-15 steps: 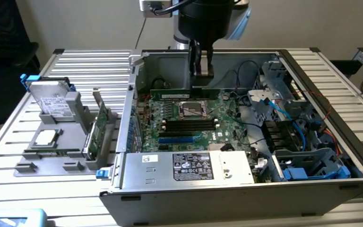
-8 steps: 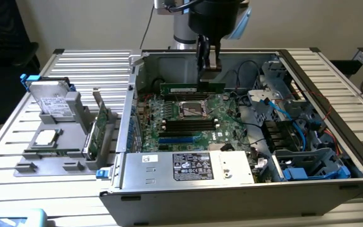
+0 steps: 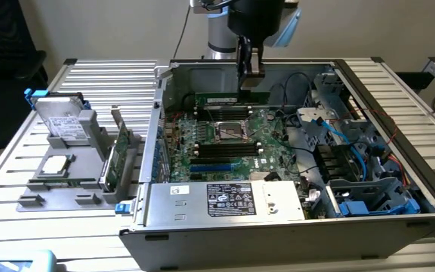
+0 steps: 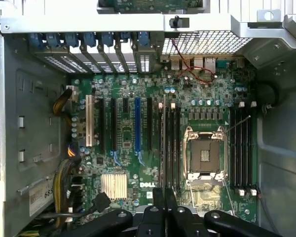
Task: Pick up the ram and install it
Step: 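Insert the ram into the slot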
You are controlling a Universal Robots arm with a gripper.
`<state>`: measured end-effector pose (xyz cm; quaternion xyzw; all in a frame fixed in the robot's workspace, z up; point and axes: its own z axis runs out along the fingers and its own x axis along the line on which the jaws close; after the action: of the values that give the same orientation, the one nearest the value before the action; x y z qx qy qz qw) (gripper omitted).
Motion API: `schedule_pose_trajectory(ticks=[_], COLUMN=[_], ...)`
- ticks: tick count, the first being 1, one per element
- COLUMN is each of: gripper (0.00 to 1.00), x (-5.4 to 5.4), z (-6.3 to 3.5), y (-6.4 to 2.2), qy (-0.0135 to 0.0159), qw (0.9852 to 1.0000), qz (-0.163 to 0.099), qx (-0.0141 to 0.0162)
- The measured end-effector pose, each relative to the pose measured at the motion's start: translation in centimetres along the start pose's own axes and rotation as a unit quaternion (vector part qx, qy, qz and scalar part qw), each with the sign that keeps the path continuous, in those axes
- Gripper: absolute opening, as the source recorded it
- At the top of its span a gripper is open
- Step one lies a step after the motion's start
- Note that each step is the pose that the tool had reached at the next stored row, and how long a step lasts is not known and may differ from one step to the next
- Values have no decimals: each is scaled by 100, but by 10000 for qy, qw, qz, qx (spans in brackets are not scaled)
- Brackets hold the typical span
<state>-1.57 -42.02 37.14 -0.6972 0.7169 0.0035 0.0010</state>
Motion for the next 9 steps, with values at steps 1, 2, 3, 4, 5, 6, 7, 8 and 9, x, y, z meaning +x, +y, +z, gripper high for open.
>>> schedule_pose_trajectory(ticks=[1, 2, 3, 4, 5, 6, 7, 8, 9], gripper=[13, 13, 13, 13, 13, 13, 13, 13, 13], x=[-2, -2, -2, -2, 0, 0, 0, 0, 0], z=[12, 23, 32, 39, 47, 56, 63, 73, 81], y=[-1, 0, 0, 0, 0, 0, 0, 1, 1], qy=[-2, -2, -2, -14, -44, -79, -107, -133, -146], qw=[10000, 10000, 10000, 10000, 10000, 10000, 9999, 9999, 9999], qz=[0, 1, 2, 5, 7, 13, 20, 28, 34], qx=[5, 12, 17, 19, 21, 22, 22, 22, 22])
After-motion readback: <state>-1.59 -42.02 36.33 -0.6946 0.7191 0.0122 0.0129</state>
